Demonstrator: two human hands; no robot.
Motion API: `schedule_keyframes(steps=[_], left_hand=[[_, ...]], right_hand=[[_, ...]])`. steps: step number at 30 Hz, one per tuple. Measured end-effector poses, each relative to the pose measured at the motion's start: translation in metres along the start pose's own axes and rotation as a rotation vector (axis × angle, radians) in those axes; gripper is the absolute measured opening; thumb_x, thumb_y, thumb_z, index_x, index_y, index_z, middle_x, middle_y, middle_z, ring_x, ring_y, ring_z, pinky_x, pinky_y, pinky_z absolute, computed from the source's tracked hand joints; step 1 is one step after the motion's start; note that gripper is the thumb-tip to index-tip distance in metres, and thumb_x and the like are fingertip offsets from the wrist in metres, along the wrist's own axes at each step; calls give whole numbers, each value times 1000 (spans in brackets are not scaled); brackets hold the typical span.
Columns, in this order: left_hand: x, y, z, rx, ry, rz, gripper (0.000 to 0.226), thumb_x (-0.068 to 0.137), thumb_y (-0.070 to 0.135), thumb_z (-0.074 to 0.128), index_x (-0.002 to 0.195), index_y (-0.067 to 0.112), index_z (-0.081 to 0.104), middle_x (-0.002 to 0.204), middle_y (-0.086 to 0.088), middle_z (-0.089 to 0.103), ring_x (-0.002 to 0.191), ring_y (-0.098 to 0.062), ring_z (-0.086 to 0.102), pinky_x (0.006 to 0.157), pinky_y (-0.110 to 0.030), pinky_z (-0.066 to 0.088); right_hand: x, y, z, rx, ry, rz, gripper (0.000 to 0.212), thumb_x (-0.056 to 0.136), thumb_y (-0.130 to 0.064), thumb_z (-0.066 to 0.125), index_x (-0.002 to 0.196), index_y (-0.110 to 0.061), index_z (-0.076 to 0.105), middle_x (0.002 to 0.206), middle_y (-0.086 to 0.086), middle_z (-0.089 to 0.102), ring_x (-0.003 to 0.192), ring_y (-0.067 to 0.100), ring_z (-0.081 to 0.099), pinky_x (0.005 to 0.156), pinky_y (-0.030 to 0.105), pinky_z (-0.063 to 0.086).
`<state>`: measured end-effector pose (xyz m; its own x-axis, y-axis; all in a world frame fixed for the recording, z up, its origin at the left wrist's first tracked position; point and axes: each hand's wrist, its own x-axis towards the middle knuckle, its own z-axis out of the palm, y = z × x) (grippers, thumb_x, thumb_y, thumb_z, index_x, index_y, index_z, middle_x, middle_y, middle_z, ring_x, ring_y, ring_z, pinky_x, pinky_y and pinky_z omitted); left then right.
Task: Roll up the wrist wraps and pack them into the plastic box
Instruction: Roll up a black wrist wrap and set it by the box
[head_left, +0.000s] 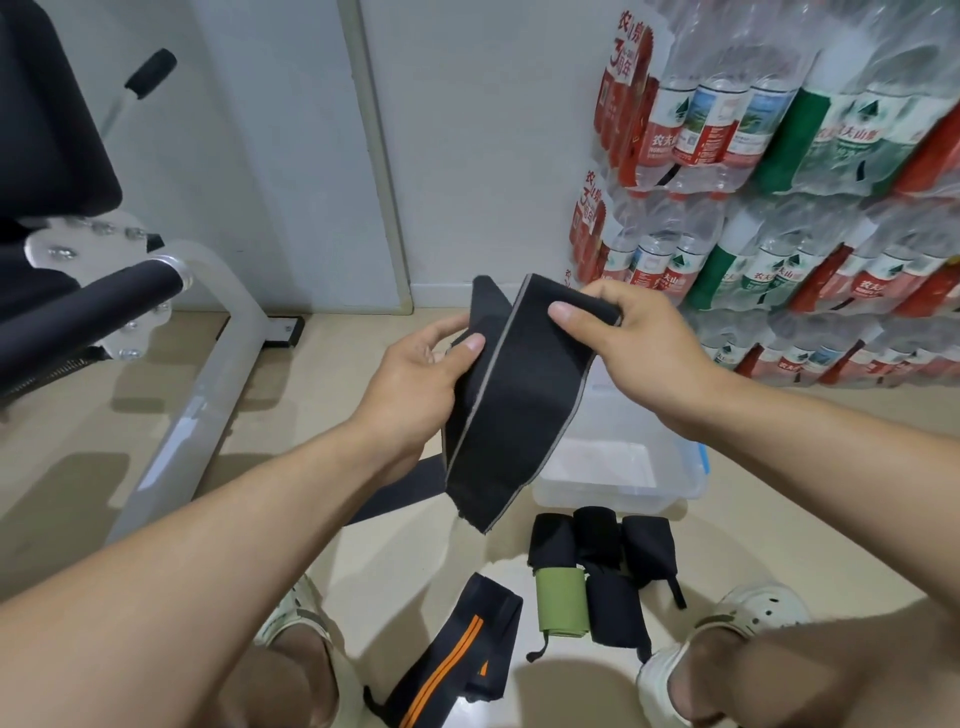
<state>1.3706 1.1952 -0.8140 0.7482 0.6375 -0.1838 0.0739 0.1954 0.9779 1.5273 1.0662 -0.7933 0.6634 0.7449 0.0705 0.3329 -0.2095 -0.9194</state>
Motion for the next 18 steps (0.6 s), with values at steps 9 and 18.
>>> schedule_keyframes(steps=[9,18], left_hand=[[6,2,-6,-43,36,27,52,99,-8,49,137,27,54,106,-5,78,100,-22,74,87,-31,58],[2,7,-7,35,-52,25,77,94,-19,41,152,32,38,116,-14,74,87,-23,72,76,-27,58]], right_hand=[[9,14,-10,-150,-101,18,40,101,-17,62,128,-46,63,125,-17,67,108,4,65,89,16,54],[2,9,-11,-92,-320,298,29,101,-18,53,108,-25,81,104,0,76,94,20,68,84,40,64]])
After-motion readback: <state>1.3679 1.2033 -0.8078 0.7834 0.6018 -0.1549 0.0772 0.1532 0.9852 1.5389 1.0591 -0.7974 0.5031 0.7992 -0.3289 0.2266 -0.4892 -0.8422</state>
